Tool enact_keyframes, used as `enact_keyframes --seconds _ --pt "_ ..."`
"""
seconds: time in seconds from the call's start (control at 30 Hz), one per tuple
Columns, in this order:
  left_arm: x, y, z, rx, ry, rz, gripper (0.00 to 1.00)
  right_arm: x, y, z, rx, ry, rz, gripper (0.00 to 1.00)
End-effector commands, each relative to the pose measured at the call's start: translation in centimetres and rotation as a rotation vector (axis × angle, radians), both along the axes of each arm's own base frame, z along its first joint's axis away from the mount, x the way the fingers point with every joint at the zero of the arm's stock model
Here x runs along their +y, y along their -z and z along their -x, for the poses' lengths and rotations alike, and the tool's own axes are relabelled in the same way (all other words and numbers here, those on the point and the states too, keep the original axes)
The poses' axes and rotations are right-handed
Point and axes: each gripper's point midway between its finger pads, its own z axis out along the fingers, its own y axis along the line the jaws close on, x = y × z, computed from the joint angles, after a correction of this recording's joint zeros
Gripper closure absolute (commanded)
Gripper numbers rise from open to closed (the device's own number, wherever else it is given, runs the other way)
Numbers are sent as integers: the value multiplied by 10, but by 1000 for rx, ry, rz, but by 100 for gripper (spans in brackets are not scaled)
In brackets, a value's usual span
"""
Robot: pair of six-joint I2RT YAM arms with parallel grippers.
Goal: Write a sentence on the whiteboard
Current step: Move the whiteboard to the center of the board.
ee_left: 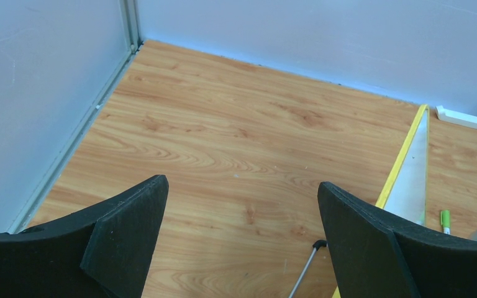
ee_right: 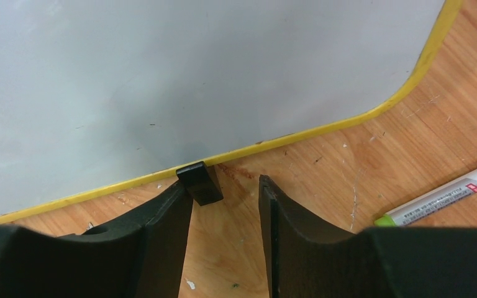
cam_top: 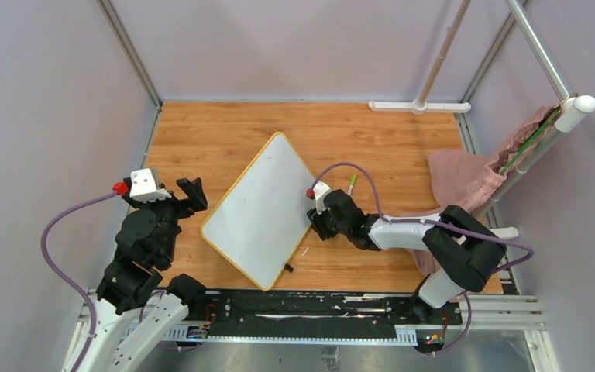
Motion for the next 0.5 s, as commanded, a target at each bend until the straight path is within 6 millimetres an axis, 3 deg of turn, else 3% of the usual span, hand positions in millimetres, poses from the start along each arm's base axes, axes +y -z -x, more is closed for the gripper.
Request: enact_keyframes --seconds 0.0,0.47 --pt "2 -9 2 -21 -6 8 4 -1 6 -1 -12 1 31 55" --pt "0 -8 1 -20 0 8 4 -2 4 0 -19 11 15 79"
